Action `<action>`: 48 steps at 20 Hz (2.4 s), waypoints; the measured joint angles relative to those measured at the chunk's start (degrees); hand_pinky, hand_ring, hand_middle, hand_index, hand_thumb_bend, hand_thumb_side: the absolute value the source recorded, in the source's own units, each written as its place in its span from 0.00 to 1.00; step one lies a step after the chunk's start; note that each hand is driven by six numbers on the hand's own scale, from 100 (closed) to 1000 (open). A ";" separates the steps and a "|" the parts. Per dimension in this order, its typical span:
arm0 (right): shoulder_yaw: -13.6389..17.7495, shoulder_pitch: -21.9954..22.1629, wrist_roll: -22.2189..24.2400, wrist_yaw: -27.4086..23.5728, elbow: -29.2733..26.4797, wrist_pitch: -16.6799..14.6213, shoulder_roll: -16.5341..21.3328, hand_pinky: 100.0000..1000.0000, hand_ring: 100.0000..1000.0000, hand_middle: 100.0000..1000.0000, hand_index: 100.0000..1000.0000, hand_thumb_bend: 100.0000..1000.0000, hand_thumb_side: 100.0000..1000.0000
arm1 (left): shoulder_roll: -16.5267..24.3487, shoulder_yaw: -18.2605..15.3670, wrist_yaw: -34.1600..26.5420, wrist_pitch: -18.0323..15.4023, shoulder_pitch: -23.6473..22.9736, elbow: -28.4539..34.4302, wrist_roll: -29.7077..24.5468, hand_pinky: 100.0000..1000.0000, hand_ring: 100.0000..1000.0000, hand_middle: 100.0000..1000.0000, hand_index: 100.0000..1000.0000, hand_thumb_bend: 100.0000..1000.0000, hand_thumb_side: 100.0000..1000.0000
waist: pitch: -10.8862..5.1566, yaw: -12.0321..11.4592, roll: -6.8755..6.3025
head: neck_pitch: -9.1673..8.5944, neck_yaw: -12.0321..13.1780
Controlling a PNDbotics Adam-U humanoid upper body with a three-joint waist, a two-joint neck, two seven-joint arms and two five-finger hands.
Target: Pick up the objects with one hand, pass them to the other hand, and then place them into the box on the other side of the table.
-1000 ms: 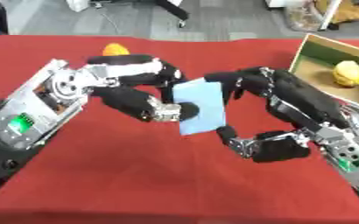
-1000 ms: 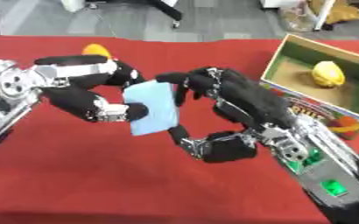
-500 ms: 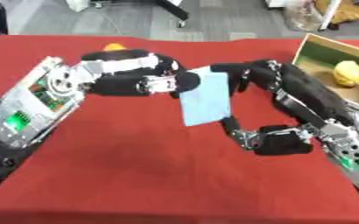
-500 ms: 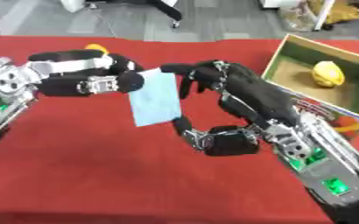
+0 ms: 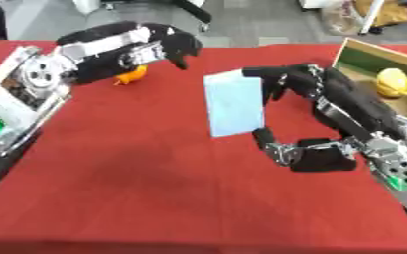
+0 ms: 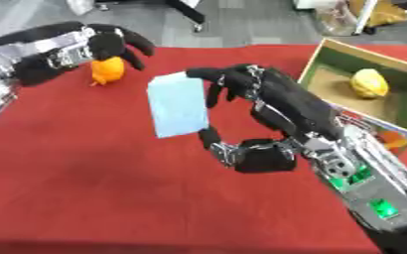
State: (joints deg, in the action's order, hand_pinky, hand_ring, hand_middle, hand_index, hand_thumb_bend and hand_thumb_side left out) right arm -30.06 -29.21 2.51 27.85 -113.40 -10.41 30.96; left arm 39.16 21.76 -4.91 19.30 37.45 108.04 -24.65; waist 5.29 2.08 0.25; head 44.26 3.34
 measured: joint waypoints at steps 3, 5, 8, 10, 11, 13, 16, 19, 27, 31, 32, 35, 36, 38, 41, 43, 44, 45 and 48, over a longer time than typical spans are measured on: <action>2.12 1.59 -1.57 0.53 0.00 0.89 1.34 0.47 0.61 0.46 0.45 0.02 0.10 | 1.23 -2.79 -0.66 -0.31 -1.83 0.44 2.25 0.96 0.73 0.76 0.86 0.44 0.96 | 0.00 -0.03 0.00 | 0.00 -0.42; 4.11 3.19 -2.96 0.56 0.00 2.01 2.70 0.47 0.61 0.46 0.45 0.01 0.09 | 2.01 -4.91 -1.61 -0.77 -3.60 0.91 3.84 0.96 0.72 0.75 0.84 0.41 0.92 | 0.00 -0.09 0.00 | 0.00 -0.74; 7.55 5.63 -5.32 0.01 0.00 4.12 4.92 0.45 0.61 0.45 0.43 0.00 0.07 | 2.95 -7.82 -3.58 -1.81 -6.38 1.73 6.29 0.94 0.68 0.71 0.82 0.32 0.87 | 0.00 -0.19 0.00 | 0.00 -1.51; 10.06 7.32 -6.92 -0.76 0.00 5.69 6.40 0.45 0.61 0.45 0.43 0.00 0.08 | 3.23 -9.58 -4.81 -2.65 -8.46 2.51 7.91 0.94 0.67 0.70 0.82 0.31 0.86 | 0.00 -0.29 0.00 | 0.00 -2.11; 11.36 8.23 -7.72 -1.30 0.02 6.50 7.26 0.45 0.61 0.45 0.43 0.00 0.08 | 3.29 -10.40 -5.42 -3.08 -9.61 3.06 8.74 0.94 0.66 0.70 0.82 0.31 0.85 | 0.00 -0.41 0.00 | 0.00 -2.43; 14.09 9.59 -9.44 -2.49 0.53 8.21 8.91 0.44 0.61 0.45 0.44 0.00 0.09 | 3.30 -11.70 -6.37 -3.95 -11.99 4.35 10.47 0.94 0.66 0.69 0.81 0.30 0.85 | 0.02 -0.61 0.00 | 0.00 -3.06; 18.01 10.18 -11.98 -4.03 3.20 10.75 10.99 0.44 0.62 0.46 0.45 0.00 0.13 | 3.26 -12.54 -7.08 -5.74 -14.80 5.34 12.97 0.93 0.65 0.68 0.81 0.27 0.84 | 0.06 -1.00 0.00 | 0.00 -4.02; 21.47 10.63 -14.54 -5.78 6.90 13.30 12.19 0.42 0.63 0.46 0.45 0.00 0.20 | 2.62 -13.04 -7.10 -7.86 -17.56 5.58 15.04 0.93 0.63 0.66 0.81 0.26 0.84 | 0.06 -1.50 -0.02 | 0.00 -4.62; 26.42 9.88 -20.13 -12.28 17.97 20.04 11.13 0.43 0.69 0.50 0.53 0.00 0.44 | -1.26 -14.80 -5.62 -12.18 -21.39 5.59 17.57 0.93 0.62 0.65 0.80 0.25 0.82 | 0.51 -3.73 -0.26 | -0.03 -5.12; 27.01 8.23 -21.35 -15.82 23.73 23.55 10.82 0.45 0.71 0.53 0.69 0.00 0.57 | -2.35 -14.90 -5.05 -13.55 -21.62 5.59 17.53 0.93 0.62 0.65 0.80 0.25 0.82 | 0.82 -4.76 -0.44 | -0.06 -5.83; 26.98 7.84 -21.55 -16.71 25.14 24.42 10.78 0.45 0.71 0.53 0.73 0.00 0.59 | -2.50 -14.91 -4.89 -13.79 -21.63 5.59 17.47 0.93 0.62 0.64 0.80 0.25 0.82 | 0.86 -4.97 -0.44 | -0.06 -6.00; 26.28 6.49 -22.27 -19.23 29.30 26.97 10.78 0.46 0.72 0.54 0.85 0.00 0.69 | -2.91 -14.91 -4.60 -14.28 -21.65 5.59 17.14 0.93 0.62 0.64 0.80 0.25 0.82 | 0.95 -5.32 -0.44 | -0.05 -6.36; 25.85 5.97 -22.54 -20.05 30.65 27.81 10.78 0.47 0.73 0.55 0.88 0.00 0.72 | -3.10 -14.90 -4.58 -14.40 -21.65 5.59 17.02 0.93 0.62 0.64 0.80 0.25 0.83 | 0.95 -5.38 -0.44 | -0.05 -6.47; 24.84 4.97 -22.90 -21.17 33.52 29.58 10.79 0.48 0.73 0.56 0.92 0.00 0.72 | -3.39 -14.88 -4.51 -14.57 -21.66 5.59 16.81 0.93 0.62 0.64 0.80 0.25 0.83 | 0.95 -5.59 -0.44 | -0.04 -6.54; 23.70 3.25 -22.73 -21.23 37.87 32.25 10.79 0.49 0.74 0.57 0.96 0.00 0.76 | -3.81 -14.84 -4.36 -14.61 -21.76 5.59 16.51 0.93 0.62 0.64 0.80 0.25 0.83 | 0.95 -5.67 -0.44 | -0.04 -6.65; 23.24 2.06 -22.25 -20.37 40.73 34.01 10.78 0.50 0.75 0.59 0.99 0.00 0.76 | -3.82 -14.84 -4.22 -14.55 -21.80 5.59 16.33 0.93 0.62 0.64 0.80 0.25 0.83 | 0.95 -5.69 -0.44 | -0.03 -6.69; 22.98 1.37 -21.95 -19.73 42.19 34.89 10.77 0.50 0.75 0.59 0.99 0.00 0.77 | -3.82 -14.84 -4.18 -14.52 -21.83 5.59 16.29 0.93 0.62 0.64 0.80 0.25 0.83 | 0.95 -5.69 -0.44 | -0.03 -6.70; 22.74 0.58 -21.70 -18.98 43.66 35.77 10.73 0.50 0.76 0.60 1.00 0.00 0.76 | -3.83 -14.83 -4.17 -14.51 -21.85 5.59 16.28 0.93 0.62 0.64 0.80 0.25 0.83 | 0.95 -5.69 -0.44 | -0.03 -6.70; 22.22 -1.32 -21.13 -16.48 47.91 36.79 10.57 0.51 0.76 0.61 1.00 0.01 0.77 | -3.83 -14.82 -4.17 -14.37 -21.96 5.59 16.14 0.93 0.62 0.64 0.80 0.24 0.83 | 0.95 -5.69 -0.44 | -0.03 -6.70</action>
State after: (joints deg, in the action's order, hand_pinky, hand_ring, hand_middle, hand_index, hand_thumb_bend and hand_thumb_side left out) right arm -7.85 -30.53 -18.62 11.37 -65.49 26.38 41.53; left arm 35.33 6.94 -9.08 4.93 15.50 113.63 -8.50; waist 6.24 -3.62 -0.19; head 44.24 -3.36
